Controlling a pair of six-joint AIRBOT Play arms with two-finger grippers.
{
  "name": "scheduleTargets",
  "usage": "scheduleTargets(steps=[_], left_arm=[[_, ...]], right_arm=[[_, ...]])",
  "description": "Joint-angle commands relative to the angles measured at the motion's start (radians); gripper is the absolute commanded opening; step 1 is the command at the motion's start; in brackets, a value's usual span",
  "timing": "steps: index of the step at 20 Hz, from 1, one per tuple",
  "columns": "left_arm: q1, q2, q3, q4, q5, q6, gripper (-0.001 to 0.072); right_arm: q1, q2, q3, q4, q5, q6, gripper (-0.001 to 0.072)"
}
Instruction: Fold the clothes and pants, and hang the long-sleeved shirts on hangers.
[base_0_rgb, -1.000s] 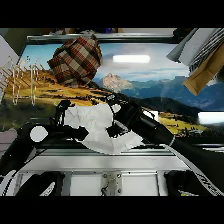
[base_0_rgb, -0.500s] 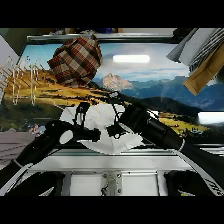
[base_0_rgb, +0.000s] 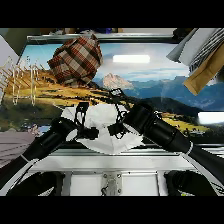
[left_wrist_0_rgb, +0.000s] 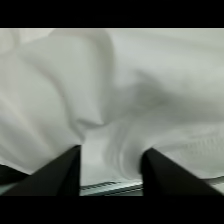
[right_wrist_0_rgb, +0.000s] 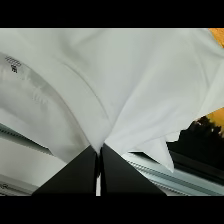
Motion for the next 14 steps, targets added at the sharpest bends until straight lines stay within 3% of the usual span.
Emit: scheduleTargets(steps=[1, 6, 10, 14], left_arm=[[0.054, 0.061, -0.018, 0.008, 0.013, -0.006, 0.0252], [0.079, 0.092, -0.081, -0.010, 0.026, -0.007, 0.0253], [0.079, 0.091, -0.080, -0.134, 0.159, 0.005, 0.0272], [0.069, 0.048, -0.080, -0.135, 0.141, 0.005, 0.0272]], right_arm=[[0.001, 0.003, 0.000, 0.000, 0.000, 0.000, 0.0013], [0.001, 0.003, 0.000, 0.001, -0.001, 0.000, 0.0013], [0.001, 0.003, 0.000, 0.001, 0.000, 0.001, 0.0014], [0.001, 0.016, 0.000, 0.003, 0.000, 0.001, 0.0013]])
